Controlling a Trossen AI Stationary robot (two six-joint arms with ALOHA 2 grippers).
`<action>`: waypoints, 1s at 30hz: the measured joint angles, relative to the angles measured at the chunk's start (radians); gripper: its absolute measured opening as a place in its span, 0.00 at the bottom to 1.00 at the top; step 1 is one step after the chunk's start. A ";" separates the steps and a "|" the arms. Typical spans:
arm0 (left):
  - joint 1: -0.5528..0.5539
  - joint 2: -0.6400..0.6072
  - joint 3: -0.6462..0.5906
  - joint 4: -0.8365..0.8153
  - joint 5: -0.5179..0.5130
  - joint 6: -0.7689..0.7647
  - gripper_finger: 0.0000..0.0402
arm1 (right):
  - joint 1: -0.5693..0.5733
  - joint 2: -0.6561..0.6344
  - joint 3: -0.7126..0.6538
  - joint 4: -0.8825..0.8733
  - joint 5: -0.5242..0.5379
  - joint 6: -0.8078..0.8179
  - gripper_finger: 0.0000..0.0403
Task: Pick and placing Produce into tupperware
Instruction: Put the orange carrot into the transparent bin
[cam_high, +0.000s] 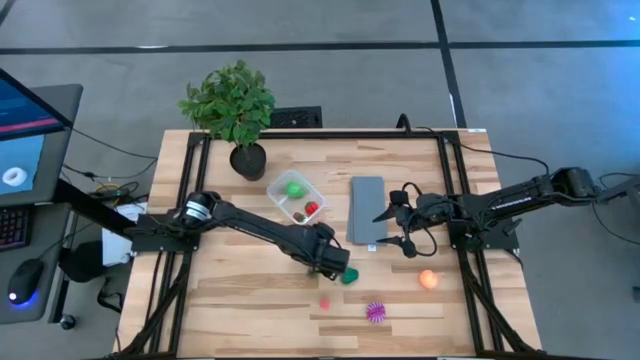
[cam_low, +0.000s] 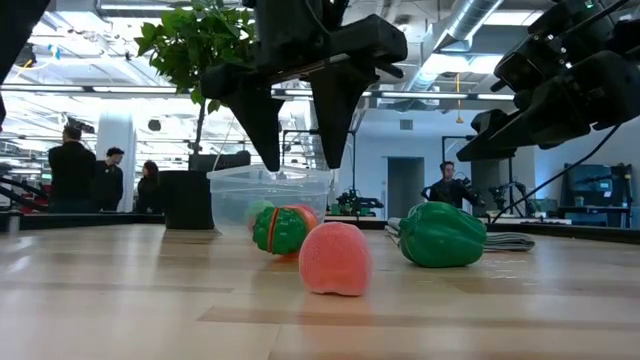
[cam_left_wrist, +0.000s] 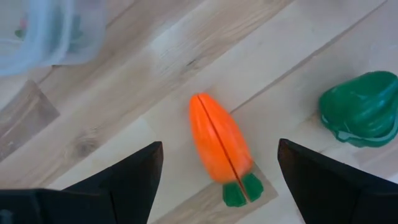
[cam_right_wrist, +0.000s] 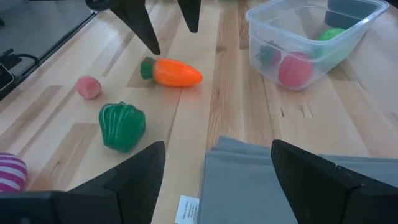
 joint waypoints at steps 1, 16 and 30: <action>0.001 0.005 0.000 0.002 0.005 0.006 0.76 | 0.000 0.000 0.000 0.000 0.000 0.000 0.79; 0.014 0.052 -0.002 -0.002 0.062 0.063 0.76 | 0.000 0.000 0.000 -0.022 0.000 0.000 0.79; 0.030 0.054 -0.068 0.081 0.114 0.097 0.76 | 0.000 0.000 0.000 -0.029 0.000 0.000 0.79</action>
